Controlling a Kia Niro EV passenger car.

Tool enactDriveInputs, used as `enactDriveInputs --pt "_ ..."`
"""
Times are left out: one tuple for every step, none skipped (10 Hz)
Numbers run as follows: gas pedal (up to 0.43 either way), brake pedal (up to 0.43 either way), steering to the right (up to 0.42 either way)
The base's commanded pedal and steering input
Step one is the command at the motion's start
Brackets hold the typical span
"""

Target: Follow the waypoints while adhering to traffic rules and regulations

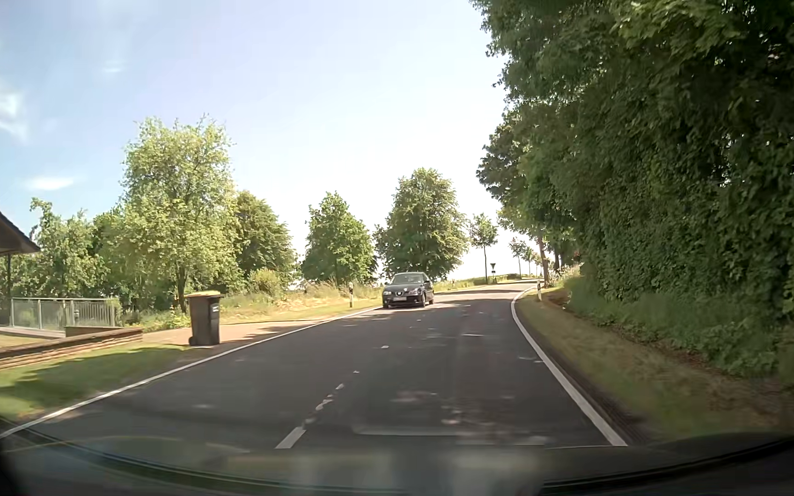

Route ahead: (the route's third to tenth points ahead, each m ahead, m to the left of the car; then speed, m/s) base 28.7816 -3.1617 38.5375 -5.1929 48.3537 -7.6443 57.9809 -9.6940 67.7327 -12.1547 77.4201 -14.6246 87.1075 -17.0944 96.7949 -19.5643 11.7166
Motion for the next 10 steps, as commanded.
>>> enactDriveInputs --pt "0.26 0.006 0.034" --pt "0.26 0.006 0.034" --pt "0.26 0.006 0.034" --pt "0.26 0.006 0.033" --pt "0.26 0.006 0.033" --pt "0.26 0.006 0.033" --pt "0.26 0.006 0.032" --pt "0.26 0.006 0.032" --pt "0.26 0.006 0.032" --pt "0.26 0.006 0.032"
